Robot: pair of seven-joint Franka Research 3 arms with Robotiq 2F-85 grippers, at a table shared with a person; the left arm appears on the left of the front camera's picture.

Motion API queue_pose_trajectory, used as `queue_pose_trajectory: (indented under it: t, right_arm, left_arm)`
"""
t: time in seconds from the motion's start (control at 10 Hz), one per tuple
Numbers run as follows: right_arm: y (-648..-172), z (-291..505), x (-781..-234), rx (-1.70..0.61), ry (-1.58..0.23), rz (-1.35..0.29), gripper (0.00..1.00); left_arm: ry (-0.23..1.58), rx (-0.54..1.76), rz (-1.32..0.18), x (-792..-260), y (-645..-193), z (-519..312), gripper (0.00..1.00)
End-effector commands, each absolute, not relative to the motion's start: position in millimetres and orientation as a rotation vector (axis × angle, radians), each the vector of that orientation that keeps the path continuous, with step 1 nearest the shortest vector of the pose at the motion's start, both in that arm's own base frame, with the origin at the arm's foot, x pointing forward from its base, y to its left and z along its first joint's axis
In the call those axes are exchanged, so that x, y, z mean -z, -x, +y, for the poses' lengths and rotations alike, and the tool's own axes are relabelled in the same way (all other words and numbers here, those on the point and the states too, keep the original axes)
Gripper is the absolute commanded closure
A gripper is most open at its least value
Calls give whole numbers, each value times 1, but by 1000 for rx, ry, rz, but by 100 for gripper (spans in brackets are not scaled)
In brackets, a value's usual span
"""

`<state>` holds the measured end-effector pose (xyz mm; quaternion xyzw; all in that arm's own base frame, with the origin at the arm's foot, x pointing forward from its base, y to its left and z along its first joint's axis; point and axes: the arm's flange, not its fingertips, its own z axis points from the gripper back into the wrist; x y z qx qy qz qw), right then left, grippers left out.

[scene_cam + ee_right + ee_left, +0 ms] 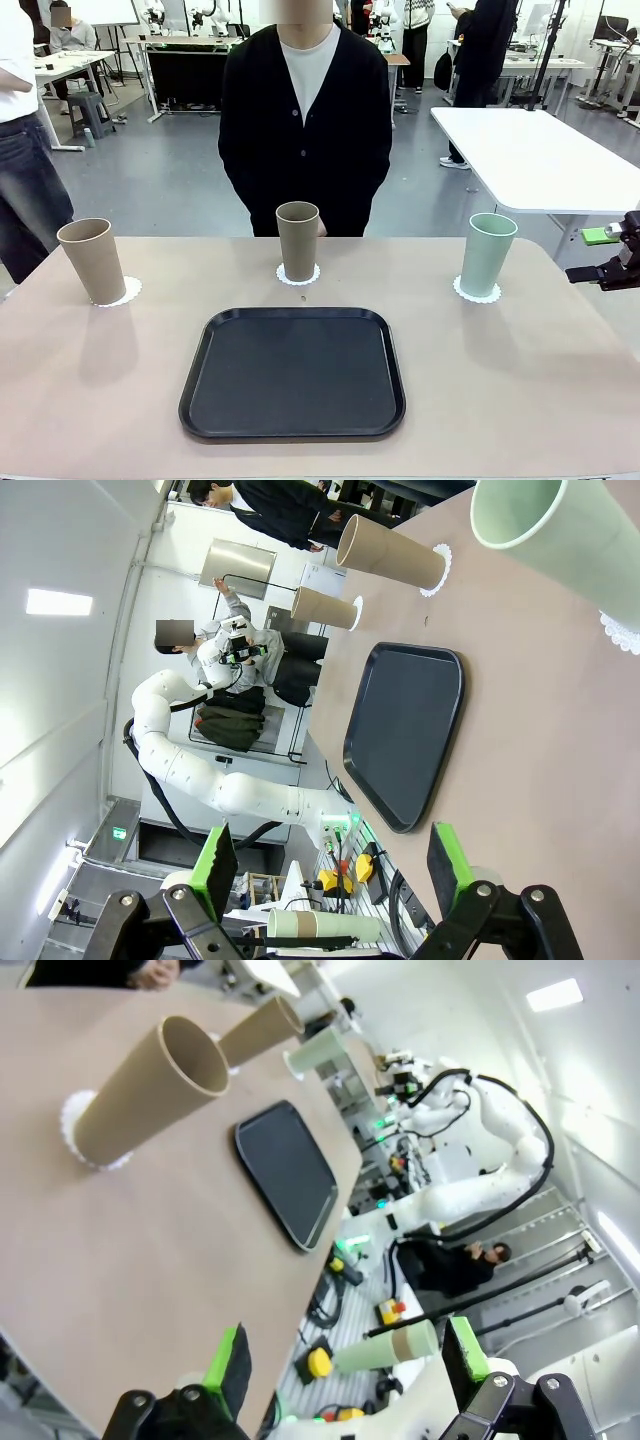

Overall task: Place coasters on the table and set cups on them.
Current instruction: Take one Reusable plastic cup from the Flat Tray and place it on a coaster set by the human.

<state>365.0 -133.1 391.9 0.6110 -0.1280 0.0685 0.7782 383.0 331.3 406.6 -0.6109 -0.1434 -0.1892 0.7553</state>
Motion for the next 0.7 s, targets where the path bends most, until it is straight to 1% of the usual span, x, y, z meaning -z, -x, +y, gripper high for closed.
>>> queue_pose_trajectory:
  t: [0.0, 0.6]
  right_arm:
    - [-366, -132, -392, -149, -1320, -276, 0]
    - [-366, -132, -392, -149, -1320, -276, 0]
  left_arm:
    - [1329, 394, -312, -409, -384, 332, 0]
    - [1329, 394, -312, -409, -384, 332, 0]
